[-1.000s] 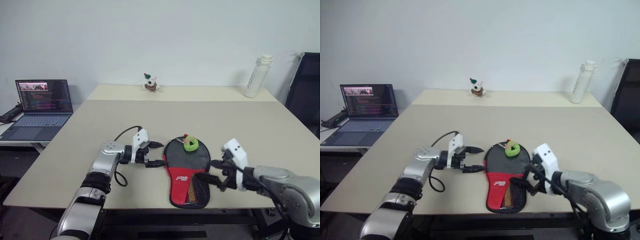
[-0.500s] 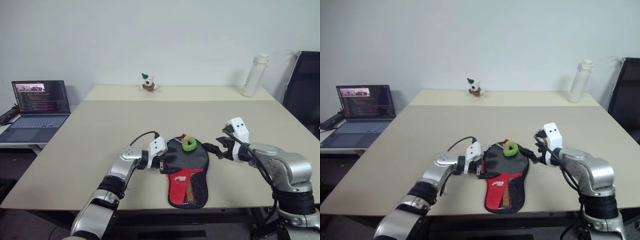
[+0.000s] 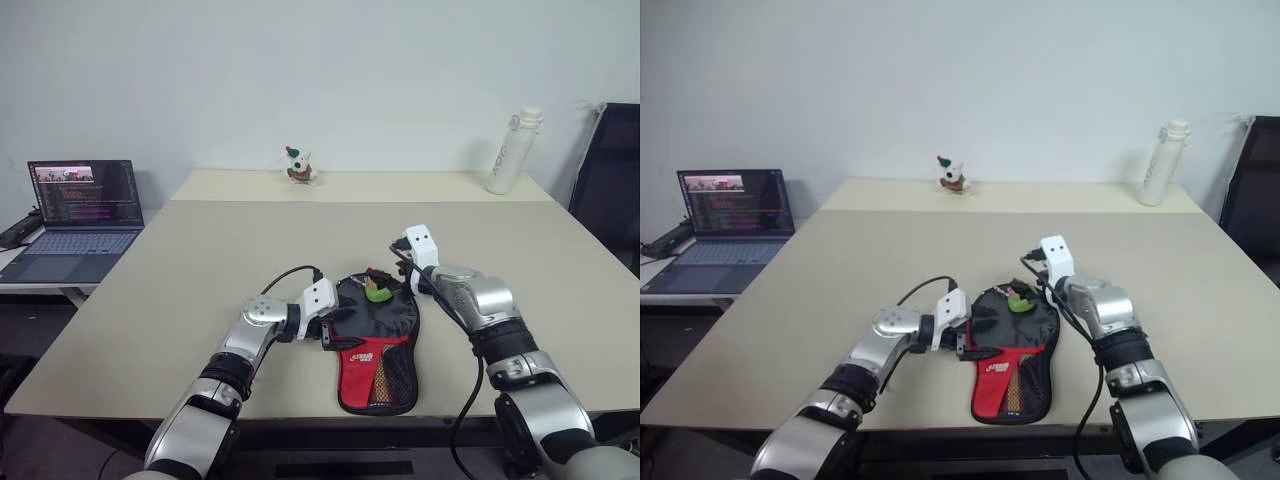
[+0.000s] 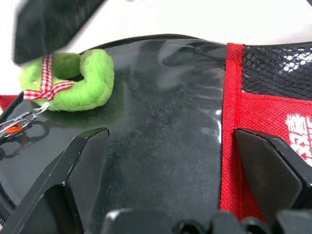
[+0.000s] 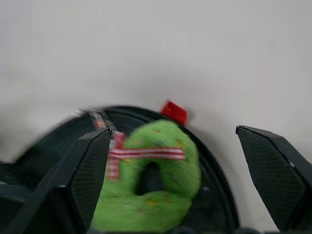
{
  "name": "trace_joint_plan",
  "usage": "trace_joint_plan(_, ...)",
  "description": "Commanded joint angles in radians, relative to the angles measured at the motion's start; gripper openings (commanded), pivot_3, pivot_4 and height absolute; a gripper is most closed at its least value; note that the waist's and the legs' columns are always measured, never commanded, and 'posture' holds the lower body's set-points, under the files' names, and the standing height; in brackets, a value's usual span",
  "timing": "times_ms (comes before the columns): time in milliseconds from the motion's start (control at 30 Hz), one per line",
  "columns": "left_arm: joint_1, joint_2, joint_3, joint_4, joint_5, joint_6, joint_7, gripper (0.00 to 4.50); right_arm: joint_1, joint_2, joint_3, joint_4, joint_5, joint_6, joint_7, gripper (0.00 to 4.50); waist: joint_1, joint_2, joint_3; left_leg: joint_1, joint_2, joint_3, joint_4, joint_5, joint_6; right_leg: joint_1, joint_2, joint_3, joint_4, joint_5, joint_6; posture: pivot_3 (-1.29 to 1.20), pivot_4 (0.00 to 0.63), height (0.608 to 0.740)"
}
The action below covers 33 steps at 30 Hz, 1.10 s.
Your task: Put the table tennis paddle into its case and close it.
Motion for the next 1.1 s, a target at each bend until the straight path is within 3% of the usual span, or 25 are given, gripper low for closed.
trace_joint_plan(33,0.028,0.009,-0.014,-0.031,0.01,0.009,0.006,4.44,-0.05,-0.008,0.013,0.092,-0.045,-0.102,0.04,4.5,-0.001,0.0,0.0,0.0,0.0,0.0,0.0,0.0,0.0,0.0,0.0,0.0,0.0,0.0,0.0,0.0,0.15,0.74)
trace_joint_plan(200,0.039,0.016,-0.018,-0.052,0.012,0.018,0.008,4.44,-0.075,-0.014,0.01,0.18,-0.072,-0.149,0.091,4.5,-0.002,0.0,0.0,0.0,0.0,0.0,0.0,0.0,0.0,0.0,0.0,0.0,0.001,0.0,0.0,0.0,0.15,0.74)
trace_joint_plan(300,0.038,0.019,-0.026,-0.054,0.02,0.013,0.007,4.5,-0.075,-0.009,0.012,0.198,-0.087,-0.168,0.109,3.87,-0.002,0.0,0.0,0.0,0.0,0.0,0.0,0.0,0.0,0.0,0.0,0.0,0.001,0.0,0.0,0.0,0.15,0.74)
trace_joint_plan(667,-0.016,-0.003,-0.078,0.058,0.064,-0.061,-0.005,4.5,-0.075,0.015,0.017,0.203,-0.122,-0.18,0.136,0.02,0.001,0.001,0.0,0.001,0.0,0.0,0.0,0.0,0.0,0.001,0.0,0.0,0.001,0.0,0.0,0.0,0.15,0.74)
trace_joint_plan(1100,-0.053,-0.028,-0.101,0.22,0.113,-0.115,0.014,4.5,-0.257,0.047,-0.013,0.466,-0.171,-0.339,0.071,0.01,0.002,0.002,-0.001,0.008,-0.001,-0.001,0.002,0.001,0.002,0.009,0.0,0.0,0.001,0.0,0.0,0.0,0.15,0.74)
